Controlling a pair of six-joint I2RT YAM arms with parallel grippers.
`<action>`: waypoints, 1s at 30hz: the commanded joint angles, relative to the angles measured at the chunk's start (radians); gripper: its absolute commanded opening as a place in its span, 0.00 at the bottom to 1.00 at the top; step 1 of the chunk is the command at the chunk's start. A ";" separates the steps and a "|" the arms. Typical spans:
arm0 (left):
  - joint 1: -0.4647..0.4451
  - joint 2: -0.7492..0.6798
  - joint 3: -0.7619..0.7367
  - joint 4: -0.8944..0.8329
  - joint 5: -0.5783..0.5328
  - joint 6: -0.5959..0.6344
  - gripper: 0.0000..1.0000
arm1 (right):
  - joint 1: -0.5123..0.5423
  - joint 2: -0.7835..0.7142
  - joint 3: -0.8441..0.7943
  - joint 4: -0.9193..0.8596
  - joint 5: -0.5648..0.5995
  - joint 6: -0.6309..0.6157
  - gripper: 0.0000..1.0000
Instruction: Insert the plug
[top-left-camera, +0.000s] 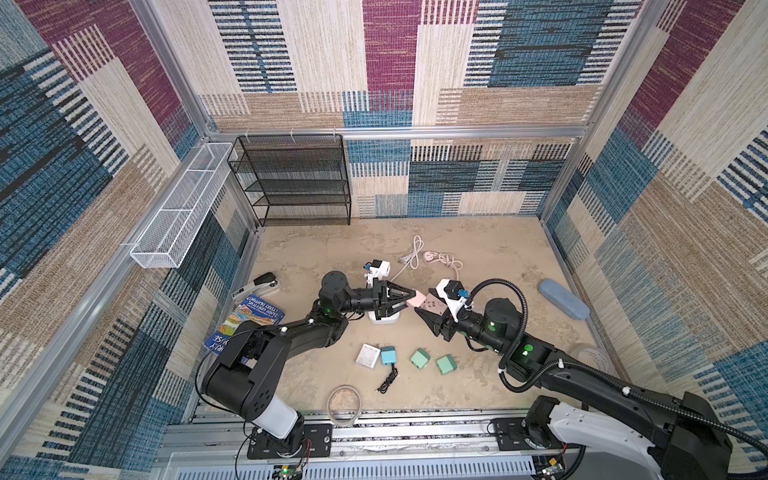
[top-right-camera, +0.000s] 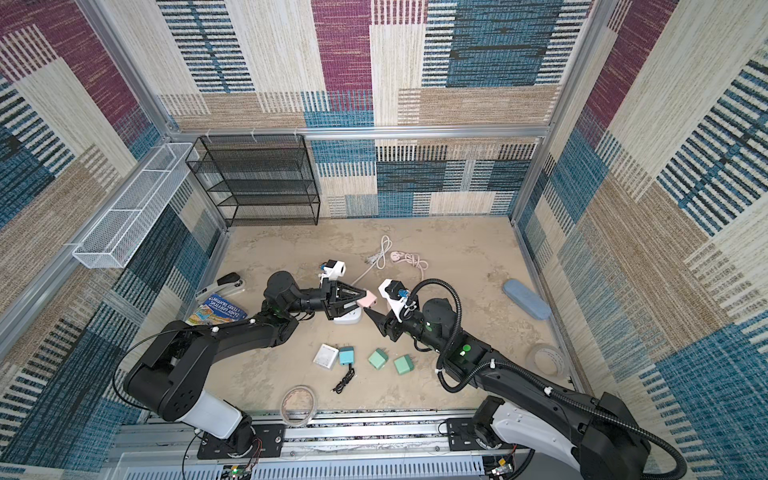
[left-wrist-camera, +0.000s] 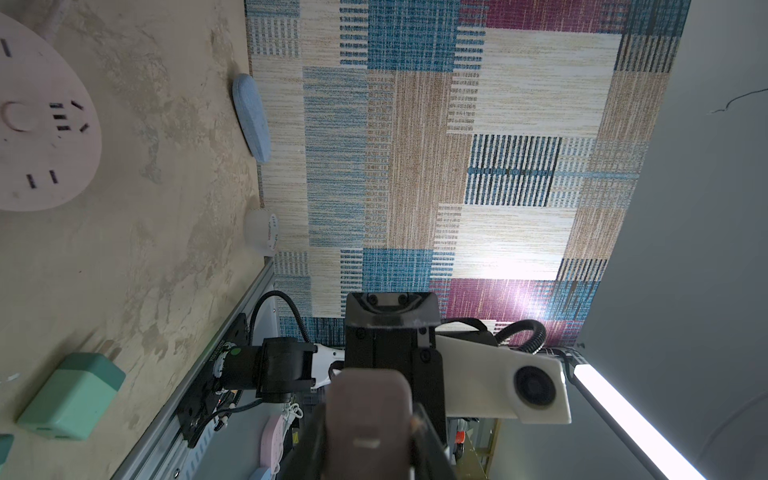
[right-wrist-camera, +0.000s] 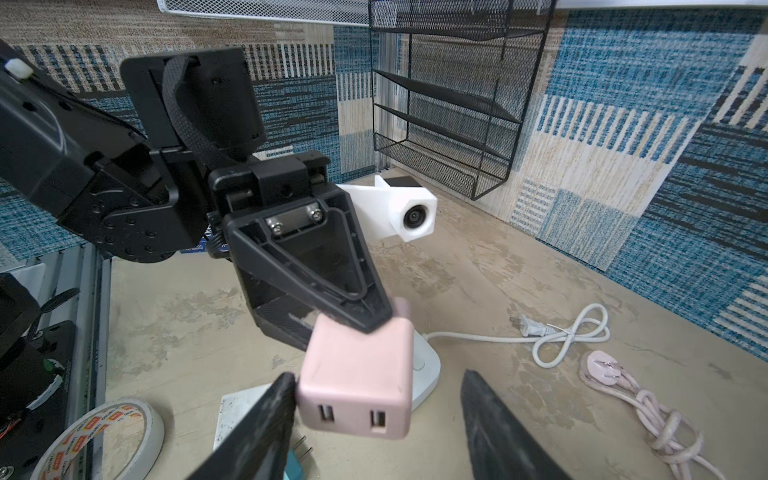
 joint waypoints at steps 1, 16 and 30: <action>-0.005 -0.009 -0.003 0.041 0.002 -0.007 0.00 | 0.000 0.009 0.010 0.023 -0.011 -0.018 0.64; -0.013 -0.010 -0.009 0.110 -0.013 -0.058 0.00 | 0.000 0.034 0.024 0.054 -0.049 -0.021 0.50; -0.027 0.028 -0.017 0.259 -0.024 -0.157 0.00 | -0.006 0.059 0.030 0.120 -0.160 -0.033 0.23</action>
